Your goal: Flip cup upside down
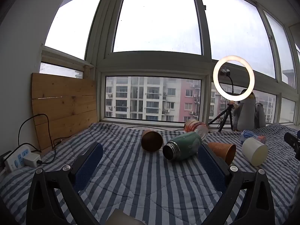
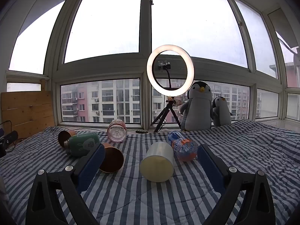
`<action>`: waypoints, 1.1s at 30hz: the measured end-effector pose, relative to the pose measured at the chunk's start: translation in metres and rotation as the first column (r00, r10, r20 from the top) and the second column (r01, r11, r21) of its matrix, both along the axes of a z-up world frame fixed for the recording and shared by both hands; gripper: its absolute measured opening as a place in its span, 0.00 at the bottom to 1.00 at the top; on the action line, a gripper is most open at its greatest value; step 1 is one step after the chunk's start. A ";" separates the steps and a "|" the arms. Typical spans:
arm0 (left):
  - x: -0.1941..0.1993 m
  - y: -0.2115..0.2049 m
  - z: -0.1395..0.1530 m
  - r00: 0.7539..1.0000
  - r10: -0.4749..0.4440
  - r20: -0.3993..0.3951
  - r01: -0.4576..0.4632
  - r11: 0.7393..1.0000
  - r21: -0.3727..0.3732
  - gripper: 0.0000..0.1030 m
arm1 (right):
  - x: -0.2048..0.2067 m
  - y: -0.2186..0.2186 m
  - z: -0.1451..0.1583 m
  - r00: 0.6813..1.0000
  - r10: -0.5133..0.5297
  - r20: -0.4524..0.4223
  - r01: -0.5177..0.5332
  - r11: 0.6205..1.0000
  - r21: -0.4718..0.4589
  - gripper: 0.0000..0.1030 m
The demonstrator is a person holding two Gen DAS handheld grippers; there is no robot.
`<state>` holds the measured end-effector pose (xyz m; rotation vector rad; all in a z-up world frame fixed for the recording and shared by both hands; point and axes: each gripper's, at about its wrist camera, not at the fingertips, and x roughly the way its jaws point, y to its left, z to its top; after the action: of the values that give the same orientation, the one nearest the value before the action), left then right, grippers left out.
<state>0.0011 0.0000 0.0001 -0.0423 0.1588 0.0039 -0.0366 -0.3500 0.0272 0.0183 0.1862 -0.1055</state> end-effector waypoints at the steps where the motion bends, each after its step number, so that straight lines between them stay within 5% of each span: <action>1: 0.001 0.000 0.000 1.000 0.000 0.000 0.000 1.000 0.000 1.00 | 0.001 0.000 0.000 1.000 0.000 -0.013 -0.001 1.000 -0.003 0.94; 33: -0.001 0.001 -0.002 1.000 0.000 0.021 0.000 1.000 -0.002 1.00 | 0.002 0.001 0.000 1.000 0.001 -0.006 -0.001 1.000 0.001 0.95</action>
<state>0.0002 0.0007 -0.0020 -0.0443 0.1382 0.0030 -0.0347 -0.3492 0.0267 0.0193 0.1918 -0.1049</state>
